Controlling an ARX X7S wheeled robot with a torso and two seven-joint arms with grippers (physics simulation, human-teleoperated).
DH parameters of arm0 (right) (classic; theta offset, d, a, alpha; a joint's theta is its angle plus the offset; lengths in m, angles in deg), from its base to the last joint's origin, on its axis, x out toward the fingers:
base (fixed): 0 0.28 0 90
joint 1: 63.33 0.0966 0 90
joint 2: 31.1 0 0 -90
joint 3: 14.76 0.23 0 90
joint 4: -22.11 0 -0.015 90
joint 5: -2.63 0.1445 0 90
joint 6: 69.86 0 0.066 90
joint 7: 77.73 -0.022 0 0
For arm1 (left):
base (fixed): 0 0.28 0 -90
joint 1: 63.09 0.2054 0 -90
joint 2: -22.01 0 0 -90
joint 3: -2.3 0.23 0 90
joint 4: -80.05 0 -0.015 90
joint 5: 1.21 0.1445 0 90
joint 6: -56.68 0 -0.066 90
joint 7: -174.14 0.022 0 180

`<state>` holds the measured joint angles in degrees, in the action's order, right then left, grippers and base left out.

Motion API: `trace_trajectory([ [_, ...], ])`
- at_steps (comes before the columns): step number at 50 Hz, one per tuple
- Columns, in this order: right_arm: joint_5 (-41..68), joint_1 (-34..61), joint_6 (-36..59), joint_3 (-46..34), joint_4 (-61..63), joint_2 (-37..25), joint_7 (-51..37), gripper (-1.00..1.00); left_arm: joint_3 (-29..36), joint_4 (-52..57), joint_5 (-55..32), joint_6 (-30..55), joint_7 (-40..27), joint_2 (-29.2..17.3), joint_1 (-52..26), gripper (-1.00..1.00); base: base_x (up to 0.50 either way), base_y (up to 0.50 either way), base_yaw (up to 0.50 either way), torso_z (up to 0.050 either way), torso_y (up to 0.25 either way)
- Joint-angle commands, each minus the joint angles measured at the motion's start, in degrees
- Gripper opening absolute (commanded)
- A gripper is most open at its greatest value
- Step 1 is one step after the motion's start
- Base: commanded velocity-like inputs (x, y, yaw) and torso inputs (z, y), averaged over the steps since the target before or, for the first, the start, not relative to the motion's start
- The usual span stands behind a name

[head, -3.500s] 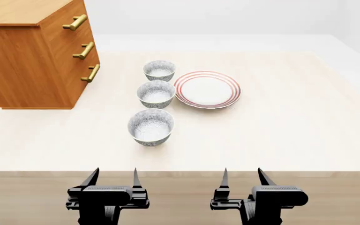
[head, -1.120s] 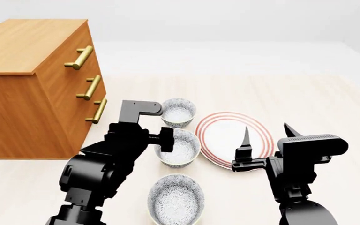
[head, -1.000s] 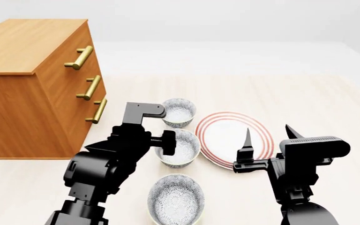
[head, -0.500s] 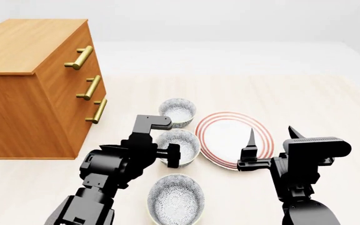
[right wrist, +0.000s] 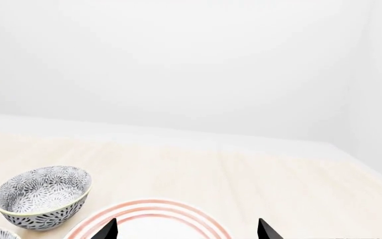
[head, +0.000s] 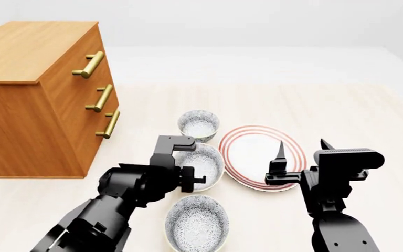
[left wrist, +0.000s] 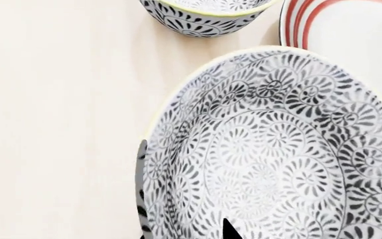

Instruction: Stack the bowl in the middle on the bowl at the back.

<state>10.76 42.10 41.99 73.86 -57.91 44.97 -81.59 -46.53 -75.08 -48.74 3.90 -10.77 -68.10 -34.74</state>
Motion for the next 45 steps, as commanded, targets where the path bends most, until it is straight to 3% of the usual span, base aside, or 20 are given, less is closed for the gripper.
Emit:
trace_trajectory([
  [1, 0.20, 1.84, 0.35, -0.35, -2.02, 0.20, -0.40, 1.00, 10.10, -6.75, -13.10, -4.64, 1.43, -0.36, -2.93, -1.00, 0.00, 0.00, 0.00, 0.000, 0.000],
  [15, 0.69, 4.15, 6.27, -1.04, 0.88, 0.43, -1.82, 1.00, 2.27, 10.69, -22.04, -1.85, -4.60, -8.81, -0.01, -1.00, 0.00, 0.00, 0.00, 0.000, 0.000],
  [33, 1.13, 4.14, 6.24, -1.02, 0.88, 0.38, -2.63, 1.00, -1.63, 24.13, -28.00, 1.58, -8.48, -13.83, 2.55, -1.00, 0.00, 0.00, 0.00, 0.000, 0.000],
  [36, 1.20, 4.14, 6.27, -1.00, 0.89, 0.38, -2.79, 1.00, -2.74, 29.61, -30.13, 3.22, -11.25, -15.74, 3.77, -1.00, 0.00, 0.00, 0.00, 0.000, 0.000],
  [41, 2.52, -7.12, 2.18, 1.81, 8.61, -0.49, -3.13, 1.00, -4.92, 41.56, -34.65, 6.02, -18.38, -19.43, 7.11, -1.00, 0.00, 0.00, 0.00, 0.000, 0.000],
  [45, 2.22, -7.69, 3.10, 1.54, 9.20, -0.78, -3.54, 1.00, -5.89, 45.97, -36.90, 7.36, -23.22, -21.28, 8.97, -1.00, 0.00, 0.00, 0.00, 0.000, 0.000],
])
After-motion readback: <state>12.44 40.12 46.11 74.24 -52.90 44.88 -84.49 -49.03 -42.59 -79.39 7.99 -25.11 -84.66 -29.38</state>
